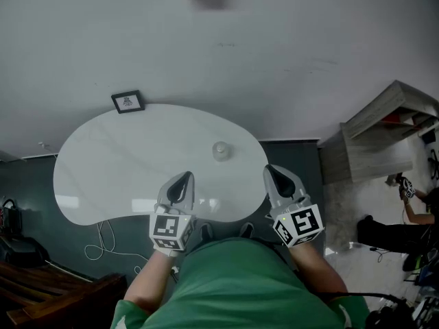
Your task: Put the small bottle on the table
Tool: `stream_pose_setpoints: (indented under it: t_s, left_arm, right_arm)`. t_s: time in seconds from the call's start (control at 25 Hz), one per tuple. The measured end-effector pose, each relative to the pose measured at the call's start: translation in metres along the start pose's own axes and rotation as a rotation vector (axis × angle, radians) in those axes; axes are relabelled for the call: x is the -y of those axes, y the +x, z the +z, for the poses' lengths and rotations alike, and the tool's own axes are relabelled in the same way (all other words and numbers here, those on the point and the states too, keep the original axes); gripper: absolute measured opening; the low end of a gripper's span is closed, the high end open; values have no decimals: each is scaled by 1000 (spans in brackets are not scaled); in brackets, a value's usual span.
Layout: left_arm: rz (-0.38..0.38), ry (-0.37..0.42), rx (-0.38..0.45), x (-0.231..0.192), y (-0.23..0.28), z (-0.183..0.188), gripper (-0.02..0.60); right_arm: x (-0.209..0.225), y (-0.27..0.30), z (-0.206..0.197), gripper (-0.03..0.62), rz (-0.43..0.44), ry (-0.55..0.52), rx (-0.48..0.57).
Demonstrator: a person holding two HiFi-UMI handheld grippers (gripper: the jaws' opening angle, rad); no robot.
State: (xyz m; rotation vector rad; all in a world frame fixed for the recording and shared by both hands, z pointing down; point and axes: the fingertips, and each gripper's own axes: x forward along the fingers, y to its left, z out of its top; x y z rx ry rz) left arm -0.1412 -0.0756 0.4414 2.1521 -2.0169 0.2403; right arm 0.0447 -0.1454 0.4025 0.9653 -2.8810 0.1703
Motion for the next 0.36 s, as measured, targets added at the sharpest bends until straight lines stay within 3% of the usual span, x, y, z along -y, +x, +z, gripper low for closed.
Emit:
stream_pose_setpoints:
  t_s: [0.36]
  left_arm:
    - [-15,21,-6,5,13,-2,12]
  right_arm:
    - [11,0,0,2,-10,4,1]
